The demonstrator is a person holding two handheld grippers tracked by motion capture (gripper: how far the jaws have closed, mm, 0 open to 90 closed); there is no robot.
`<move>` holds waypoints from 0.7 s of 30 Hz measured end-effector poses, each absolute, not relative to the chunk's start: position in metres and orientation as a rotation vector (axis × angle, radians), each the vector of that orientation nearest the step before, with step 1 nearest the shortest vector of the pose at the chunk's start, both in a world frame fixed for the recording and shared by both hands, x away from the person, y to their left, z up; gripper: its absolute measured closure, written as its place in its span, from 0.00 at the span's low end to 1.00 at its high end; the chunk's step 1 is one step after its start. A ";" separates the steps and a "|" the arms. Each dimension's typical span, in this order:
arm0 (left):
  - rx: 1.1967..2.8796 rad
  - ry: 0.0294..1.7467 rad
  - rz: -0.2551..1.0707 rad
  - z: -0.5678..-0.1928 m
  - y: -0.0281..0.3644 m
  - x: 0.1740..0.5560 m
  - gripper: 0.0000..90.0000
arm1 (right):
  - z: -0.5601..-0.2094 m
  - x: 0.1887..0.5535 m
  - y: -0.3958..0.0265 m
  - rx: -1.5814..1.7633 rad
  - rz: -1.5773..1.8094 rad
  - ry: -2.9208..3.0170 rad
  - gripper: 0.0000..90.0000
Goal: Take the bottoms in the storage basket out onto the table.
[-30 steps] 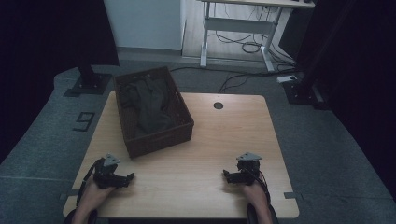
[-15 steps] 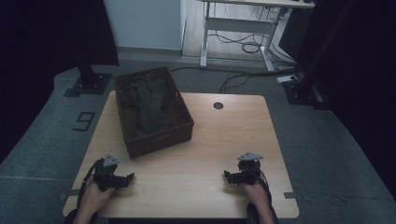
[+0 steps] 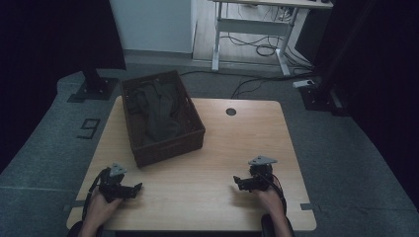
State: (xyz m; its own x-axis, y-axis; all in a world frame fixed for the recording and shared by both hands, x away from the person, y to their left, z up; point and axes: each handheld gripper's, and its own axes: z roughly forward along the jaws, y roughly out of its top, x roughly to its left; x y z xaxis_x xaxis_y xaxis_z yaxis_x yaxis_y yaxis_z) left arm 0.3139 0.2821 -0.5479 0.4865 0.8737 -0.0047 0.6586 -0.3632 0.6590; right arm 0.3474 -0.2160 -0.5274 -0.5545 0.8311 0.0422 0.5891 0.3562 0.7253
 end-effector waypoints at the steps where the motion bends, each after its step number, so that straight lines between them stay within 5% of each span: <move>1: 2.135 1.259 0.467 -0.548 0.282 0.314 0.00 | -0.525 0.349 -0.215 1.249 1.020 2.293 0.01; 21: 2.135 1.262 0.468 -0.548 0.282 0.314 0.00 | -0.493 0.378 -0.181 1.183 1.094 2.351 0.02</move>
